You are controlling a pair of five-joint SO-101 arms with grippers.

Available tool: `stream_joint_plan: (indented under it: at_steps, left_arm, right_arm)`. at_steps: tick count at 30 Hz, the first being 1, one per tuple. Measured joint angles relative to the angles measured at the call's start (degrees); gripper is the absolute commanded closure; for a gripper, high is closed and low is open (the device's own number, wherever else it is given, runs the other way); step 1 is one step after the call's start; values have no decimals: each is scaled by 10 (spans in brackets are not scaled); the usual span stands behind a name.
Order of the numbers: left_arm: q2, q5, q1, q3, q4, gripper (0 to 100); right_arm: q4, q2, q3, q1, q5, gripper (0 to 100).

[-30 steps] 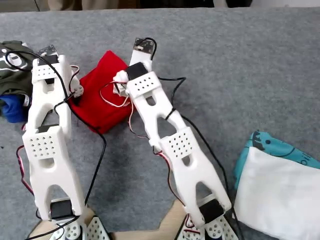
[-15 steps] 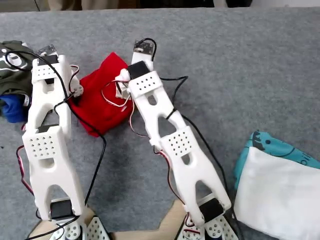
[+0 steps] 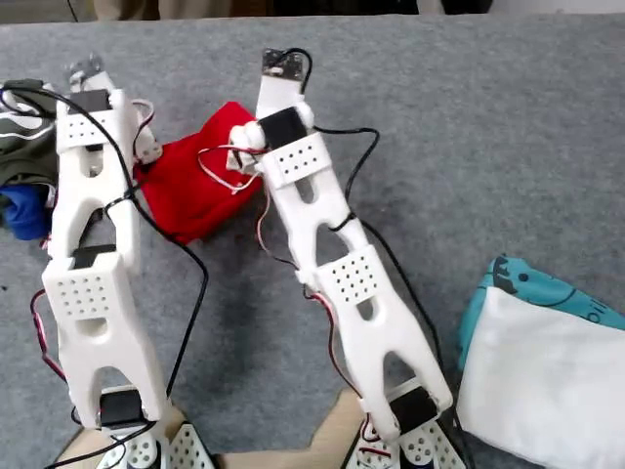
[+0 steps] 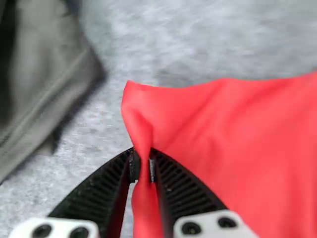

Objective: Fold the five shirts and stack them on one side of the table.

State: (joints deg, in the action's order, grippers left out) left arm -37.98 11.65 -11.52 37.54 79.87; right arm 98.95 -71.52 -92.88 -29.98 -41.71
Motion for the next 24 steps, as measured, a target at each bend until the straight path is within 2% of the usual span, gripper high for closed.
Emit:
stream_joint_plan:
  at_steps: [7,12,18,24]
  left_arm:
    - [8,40,50,1,-13,982]
    - [8,90,98,38,-5,982]
    - [11,142,182,85,4,982]
    - [25,151,257,171,14,982]
  right_arm:
    - [8,25,0,55,0,995]
    - [23,72,0,105,62,995]
    - [23,125,3,197,92,995]
    - [24,269,147,278,120,995]
